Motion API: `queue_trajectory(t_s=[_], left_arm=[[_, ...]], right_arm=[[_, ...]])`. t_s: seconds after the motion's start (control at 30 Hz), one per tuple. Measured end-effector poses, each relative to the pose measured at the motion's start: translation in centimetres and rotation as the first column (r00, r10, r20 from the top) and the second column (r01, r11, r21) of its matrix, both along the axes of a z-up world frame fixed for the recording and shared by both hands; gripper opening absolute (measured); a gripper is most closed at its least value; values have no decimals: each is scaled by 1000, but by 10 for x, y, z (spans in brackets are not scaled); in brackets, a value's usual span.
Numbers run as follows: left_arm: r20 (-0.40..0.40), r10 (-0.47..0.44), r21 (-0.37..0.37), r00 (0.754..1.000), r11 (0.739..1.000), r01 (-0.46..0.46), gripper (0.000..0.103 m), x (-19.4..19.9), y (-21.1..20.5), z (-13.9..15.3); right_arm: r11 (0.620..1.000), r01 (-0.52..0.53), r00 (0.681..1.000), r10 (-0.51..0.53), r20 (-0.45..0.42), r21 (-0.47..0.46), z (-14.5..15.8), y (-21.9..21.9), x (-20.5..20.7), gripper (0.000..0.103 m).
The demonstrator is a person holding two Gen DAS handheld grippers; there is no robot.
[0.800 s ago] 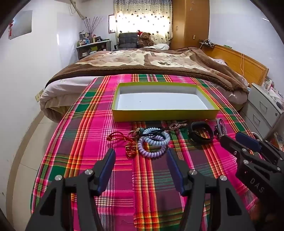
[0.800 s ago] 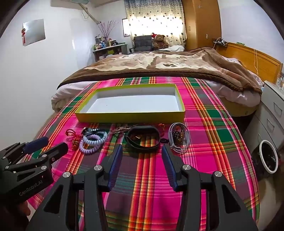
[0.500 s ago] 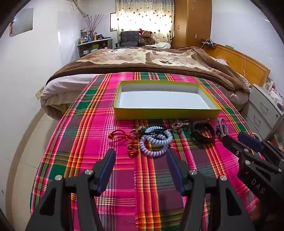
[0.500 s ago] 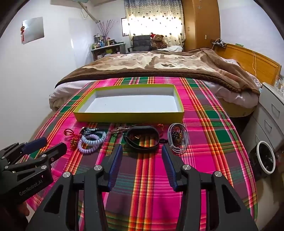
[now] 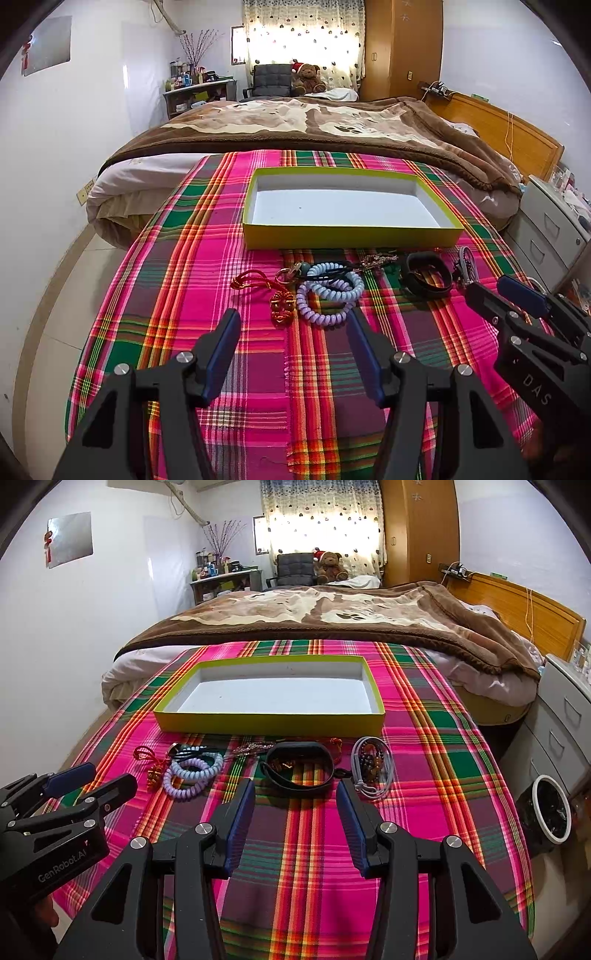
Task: Organize jewelry
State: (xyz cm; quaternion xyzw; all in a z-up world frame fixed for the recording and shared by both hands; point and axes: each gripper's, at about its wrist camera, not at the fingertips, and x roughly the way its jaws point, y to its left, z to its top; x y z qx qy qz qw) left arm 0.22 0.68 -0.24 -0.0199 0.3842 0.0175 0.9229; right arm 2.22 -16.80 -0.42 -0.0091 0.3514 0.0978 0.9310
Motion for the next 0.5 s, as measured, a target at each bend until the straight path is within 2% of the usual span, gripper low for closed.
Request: queue_trajectory(t_s=[0.5], left_arm=[[0,3,0,1000,1000,-3,61,-1,2,2]], right_arm=[[1000,0,1000,0,-2,-6,0,1,1,47]])
